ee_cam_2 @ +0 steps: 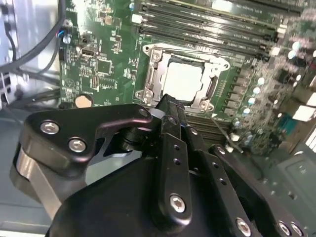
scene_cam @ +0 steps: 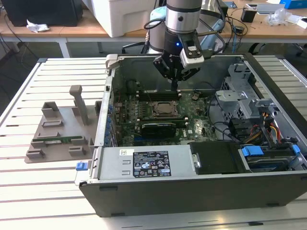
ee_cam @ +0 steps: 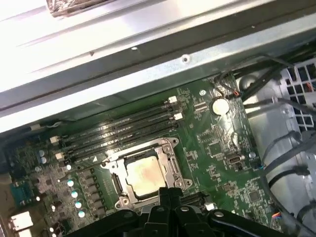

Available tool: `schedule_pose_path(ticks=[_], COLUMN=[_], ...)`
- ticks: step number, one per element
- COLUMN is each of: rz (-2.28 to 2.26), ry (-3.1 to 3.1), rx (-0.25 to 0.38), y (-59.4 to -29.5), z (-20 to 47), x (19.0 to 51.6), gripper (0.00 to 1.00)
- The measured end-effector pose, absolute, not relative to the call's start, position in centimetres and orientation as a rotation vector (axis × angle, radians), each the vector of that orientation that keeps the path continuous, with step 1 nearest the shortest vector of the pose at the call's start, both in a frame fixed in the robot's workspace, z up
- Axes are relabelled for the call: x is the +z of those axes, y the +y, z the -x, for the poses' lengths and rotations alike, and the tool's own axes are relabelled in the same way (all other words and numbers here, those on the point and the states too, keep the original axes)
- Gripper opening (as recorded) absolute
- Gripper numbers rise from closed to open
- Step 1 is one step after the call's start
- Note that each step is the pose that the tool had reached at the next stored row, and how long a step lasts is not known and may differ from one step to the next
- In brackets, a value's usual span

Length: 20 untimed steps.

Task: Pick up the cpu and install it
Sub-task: 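Install the first cpu locking lever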

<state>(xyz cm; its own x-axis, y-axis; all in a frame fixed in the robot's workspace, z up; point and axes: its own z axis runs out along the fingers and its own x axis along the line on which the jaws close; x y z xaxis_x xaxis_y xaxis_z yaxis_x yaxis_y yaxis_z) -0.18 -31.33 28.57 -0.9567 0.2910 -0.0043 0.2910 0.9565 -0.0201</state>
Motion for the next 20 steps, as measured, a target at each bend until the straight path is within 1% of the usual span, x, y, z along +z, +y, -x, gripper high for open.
schedule_pose_path(ticks=[10,20], rz=[-0.031,0.175], ry=[3.137,3.131], rx=[-0.032,-0.031], y=[-31.33,-31.33], z=[0.19,0.18], x=[28.57,28.57], gripper=[0.11,0.11])
